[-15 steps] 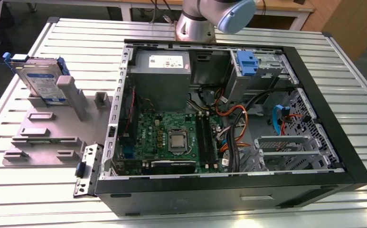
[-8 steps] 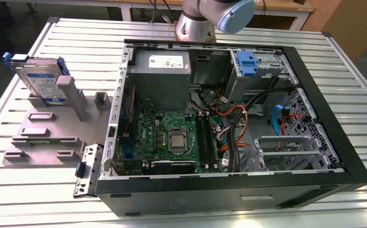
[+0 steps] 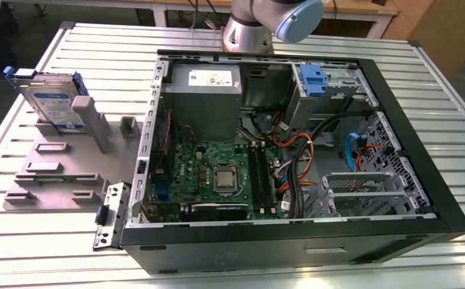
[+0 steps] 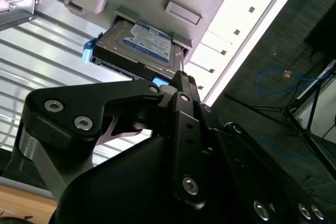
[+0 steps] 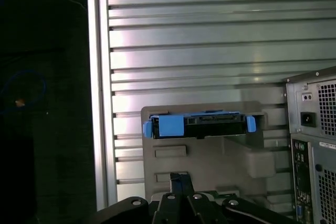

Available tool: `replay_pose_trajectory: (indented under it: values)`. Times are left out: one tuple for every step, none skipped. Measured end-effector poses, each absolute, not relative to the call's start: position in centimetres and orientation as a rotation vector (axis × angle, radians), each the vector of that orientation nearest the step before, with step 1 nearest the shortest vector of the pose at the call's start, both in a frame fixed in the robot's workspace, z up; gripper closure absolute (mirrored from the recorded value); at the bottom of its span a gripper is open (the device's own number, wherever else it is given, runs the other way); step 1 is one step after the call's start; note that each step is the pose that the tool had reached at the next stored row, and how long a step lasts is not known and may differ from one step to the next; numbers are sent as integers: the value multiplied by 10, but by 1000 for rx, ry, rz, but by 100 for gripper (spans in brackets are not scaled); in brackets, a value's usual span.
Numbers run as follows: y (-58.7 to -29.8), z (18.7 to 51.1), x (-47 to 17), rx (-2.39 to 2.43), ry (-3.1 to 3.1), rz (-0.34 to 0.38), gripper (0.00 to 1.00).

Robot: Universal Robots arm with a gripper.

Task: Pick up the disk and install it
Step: 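Reach for the disk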

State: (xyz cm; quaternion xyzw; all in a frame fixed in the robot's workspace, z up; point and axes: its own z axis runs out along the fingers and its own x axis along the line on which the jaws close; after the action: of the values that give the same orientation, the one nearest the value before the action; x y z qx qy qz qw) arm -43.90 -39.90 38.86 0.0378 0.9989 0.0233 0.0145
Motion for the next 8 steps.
replay_pose_trajectory:
  values:
    - [-399, 389, -438, 118, 3110, 72, 89]
    - [-399, 389, -436, 118, 3110, 72, 89]
    - [-399, 389, -434, 118, 3110, 72, 89]
    - [-399, 389, -431, 118, 3110, 72, 89]
    - [-398, 388, -428, 118, 3110, 72, 89]
    - [-398, 388, -425, 118, 3110, 72, 89]
    - [-398, 388, -423, 118, 3110, 72, 89]
    - [-398, 388, -420, 118, 3110, 72, 89]
